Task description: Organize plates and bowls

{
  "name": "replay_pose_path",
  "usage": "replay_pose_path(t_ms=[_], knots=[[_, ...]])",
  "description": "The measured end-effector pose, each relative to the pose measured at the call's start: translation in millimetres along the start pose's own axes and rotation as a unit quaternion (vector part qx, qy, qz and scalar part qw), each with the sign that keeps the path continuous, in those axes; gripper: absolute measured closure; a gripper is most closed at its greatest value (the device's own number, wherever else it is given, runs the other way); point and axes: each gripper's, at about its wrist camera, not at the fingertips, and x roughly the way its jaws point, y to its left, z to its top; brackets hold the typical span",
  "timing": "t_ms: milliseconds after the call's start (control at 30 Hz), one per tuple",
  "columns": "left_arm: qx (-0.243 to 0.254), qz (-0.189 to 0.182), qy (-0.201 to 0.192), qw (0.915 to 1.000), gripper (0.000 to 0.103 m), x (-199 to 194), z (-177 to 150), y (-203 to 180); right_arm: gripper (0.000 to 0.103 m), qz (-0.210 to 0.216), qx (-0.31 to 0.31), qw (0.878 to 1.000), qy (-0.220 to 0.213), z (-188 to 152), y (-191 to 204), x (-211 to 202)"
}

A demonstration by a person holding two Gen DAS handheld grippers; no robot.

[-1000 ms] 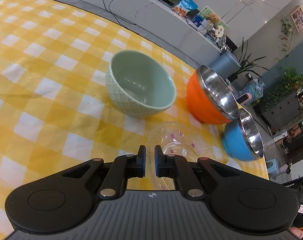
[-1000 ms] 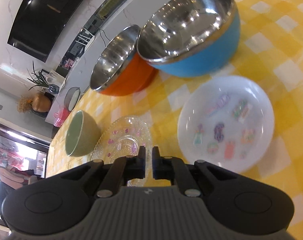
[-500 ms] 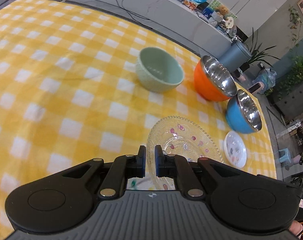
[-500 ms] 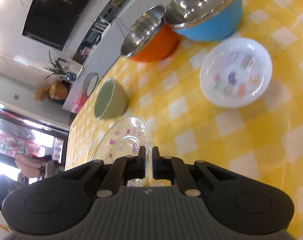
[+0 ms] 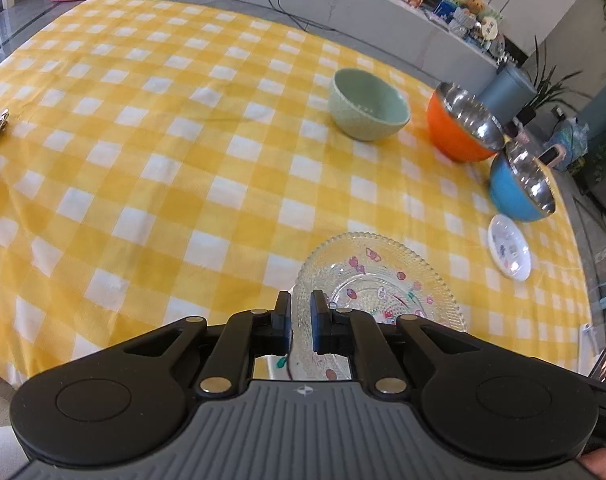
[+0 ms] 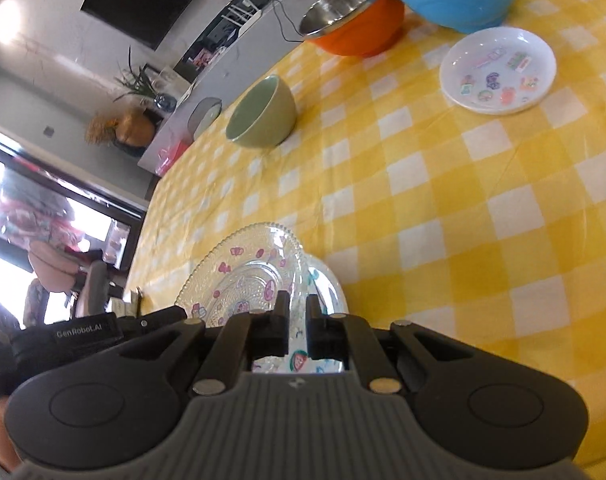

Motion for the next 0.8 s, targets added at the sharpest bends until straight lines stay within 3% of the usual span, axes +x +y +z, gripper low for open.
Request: replay_pose_path(t_ms=[267, 800], knots=[[0.028, 0.039, 0.029, 0.9984, 0.093, 12, -6, -3, 0.097, -0.016, -0.017, 1.000, 0.016, -9, -2, 8], [0.053, 0.063, 0.050, 0.9954, 0.096, 24, -10, -11, 0.098, -0.060, -0.072, 0.995, 0.021, -14, 8, 11]])
